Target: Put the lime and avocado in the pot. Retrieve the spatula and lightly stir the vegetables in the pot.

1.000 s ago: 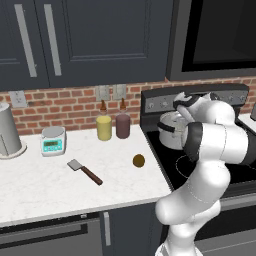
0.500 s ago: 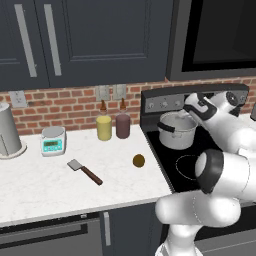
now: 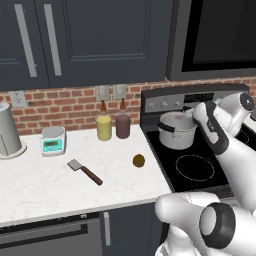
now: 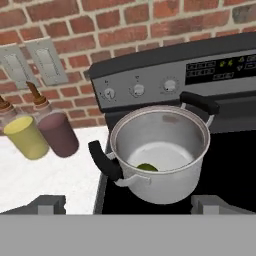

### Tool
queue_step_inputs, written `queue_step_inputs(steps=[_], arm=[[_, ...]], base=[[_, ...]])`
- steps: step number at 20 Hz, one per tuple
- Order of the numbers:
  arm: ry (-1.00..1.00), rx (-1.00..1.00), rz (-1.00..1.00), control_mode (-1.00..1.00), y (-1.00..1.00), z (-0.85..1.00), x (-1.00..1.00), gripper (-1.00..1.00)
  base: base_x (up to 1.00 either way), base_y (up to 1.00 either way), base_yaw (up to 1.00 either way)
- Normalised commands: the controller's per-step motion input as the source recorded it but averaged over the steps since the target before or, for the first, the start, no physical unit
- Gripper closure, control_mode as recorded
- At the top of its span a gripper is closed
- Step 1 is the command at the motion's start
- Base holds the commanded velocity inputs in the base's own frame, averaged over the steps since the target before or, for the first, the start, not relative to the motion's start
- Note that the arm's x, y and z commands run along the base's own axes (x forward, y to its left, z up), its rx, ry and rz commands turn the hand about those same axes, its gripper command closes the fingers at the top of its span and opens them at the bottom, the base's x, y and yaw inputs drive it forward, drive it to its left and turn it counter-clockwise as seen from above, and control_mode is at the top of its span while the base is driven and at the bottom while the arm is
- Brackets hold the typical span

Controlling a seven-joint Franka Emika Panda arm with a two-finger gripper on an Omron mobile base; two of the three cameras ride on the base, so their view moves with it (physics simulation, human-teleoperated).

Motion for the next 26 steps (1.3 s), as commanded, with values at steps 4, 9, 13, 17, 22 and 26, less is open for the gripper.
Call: queue_step_inputs(steps=[4,9,13,17,22,26], arm=[[0.0,0.0,-0.05,-1.0,0.1,0.59,-0.87,-1.0],[-0.01,0.0,0.0,-1.0,0.13,0.52,-1.0,-1.0],[0.02,-0.03,0.0,-1.0,0.62,0.41,-0.99,-1.0],[0.24,-0.1,0.0,-1.0,0.84,0.36,-0.75,-1.0],[0.27,-0.09,0.0,-1.0,0.92,0.1,-0.53,-1.0],[0.08,0.0,0.04,-1.0,0.67,-0.18,-0.28,-1.0]], base=[[0.0,0.0,0.0],[0.0,0.0,0.0],[0.0,0.0,0.0],[0.0,0.0,0.0],[0.0,0.0,0.0],[0.0,0.0,0.0]])
